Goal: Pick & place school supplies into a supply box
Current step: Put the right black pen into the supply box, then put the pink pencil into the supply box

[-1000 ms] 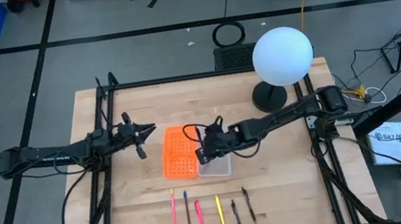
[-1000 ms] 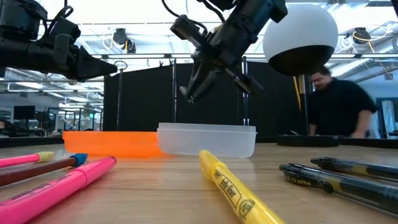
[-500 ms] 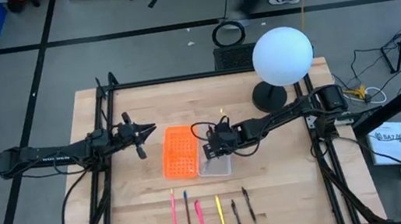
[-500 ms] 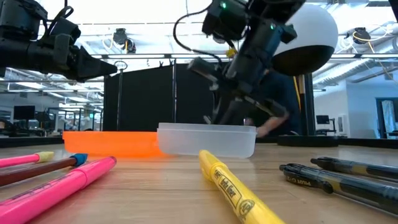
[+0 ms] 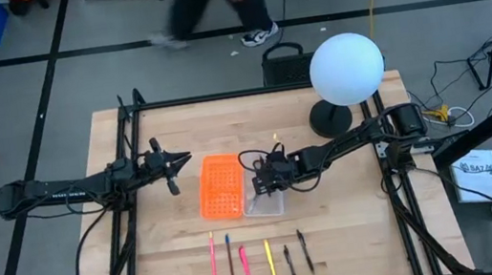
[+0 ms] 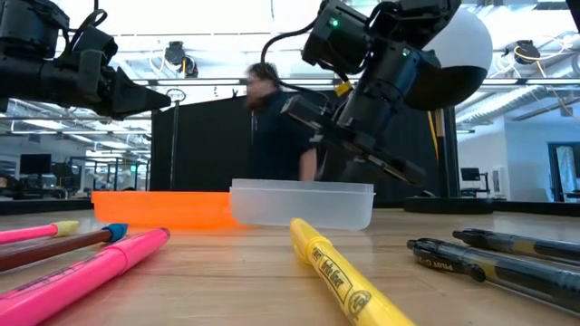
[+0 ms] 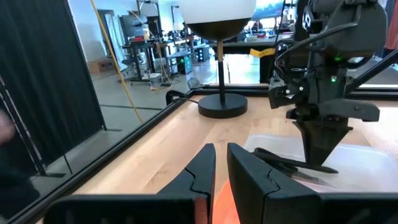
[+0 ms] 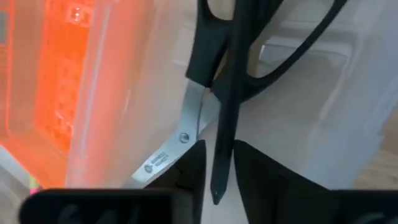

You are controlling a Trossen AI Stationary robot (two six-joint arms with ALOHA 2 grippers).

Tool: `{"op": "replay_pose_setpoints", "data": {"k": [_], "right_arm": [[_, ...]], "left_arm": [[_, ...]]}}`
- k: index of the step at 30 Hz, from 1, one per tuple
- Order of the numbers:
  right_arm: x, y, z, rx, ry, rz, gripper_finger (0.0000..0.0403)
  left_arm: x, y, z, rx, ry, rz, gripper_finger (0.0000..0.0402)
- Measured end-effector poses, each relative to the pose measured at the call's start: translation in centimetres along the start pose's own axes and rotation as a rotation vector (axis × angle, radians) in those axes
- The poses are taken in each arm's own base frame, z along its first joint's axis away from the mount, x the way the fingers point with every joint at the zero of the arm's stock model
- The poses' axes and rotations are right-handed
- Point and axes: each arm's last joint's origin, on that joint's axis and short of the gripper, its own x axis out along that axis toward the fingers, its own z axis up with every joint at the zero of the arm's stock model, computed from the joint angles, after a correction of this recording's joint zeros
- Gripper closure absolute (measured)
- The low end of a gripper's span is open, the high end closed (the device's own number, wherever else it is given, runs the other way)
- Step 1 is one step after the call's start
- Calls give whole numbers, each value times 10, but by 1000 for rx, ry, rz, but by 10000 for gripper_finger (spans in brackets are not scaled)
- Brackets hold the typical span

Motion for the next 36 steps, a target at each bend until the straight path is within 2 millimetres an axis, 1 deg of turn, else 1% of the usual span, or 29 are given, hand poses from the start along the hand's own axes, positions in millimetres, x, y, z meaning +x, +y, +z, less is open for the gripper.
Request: {"op": "replay_pose_setpoints", "data": {"k": [4,6,7,9,12,14,16,17,19,21,24,25,27,29,32,36], "right_arm": [[-5,2,0,-24,23,21,286],[-13,4,1,-79,43,42,274],[-20,6,2,-107,39,59,269],[-40,12,6,-186,19,115,261],[-82,19,11,-388,-70,200,256],[-113,17,11,-556,-150,213,256],[-141,11,8,-675,-260,179,259],[-151,7,6,-711,-328,162,261],[-168,-6,0,-744,-464,137,264],[-179,-19,-4,-736,-601,123,268],[-186,-44,-8,-683,-750,103,272],[-186,-52,-8,-686,-770,101,273],[-184,-69,-9,-746,-791,91,273],[-178,-84,-9,-847,-780,90,274],[-167,-101,-10,-940,-757,147,282],[-148,-120,-15,-1063,-733,263,316]], "left_arm": [[0,0,0,-4,3,0,350],[0,0,0,-4,3,-1,350],[0,0,0,-4,3,0,350],[0,0,0,-2,5,-1,350],[0,0,0,4,5,0,350],[0,0,0,4,1,0,350],[0,0,1,0,-9,1,350],[0,0,2,-8,-16,1,350],[0,0,3,-32,-30,2,350],[0,0,4,-62,-36,1,350],[0,0,4,-93,-36,1,350],[0,0,3,-103,-33,1,350],[0,0,1,-136,-11,0,350],[0,0,-1,-152,8,1,350],[0,0,-1,-173,8,17,350],[0,1,-1,-216,8,27,350]]}}
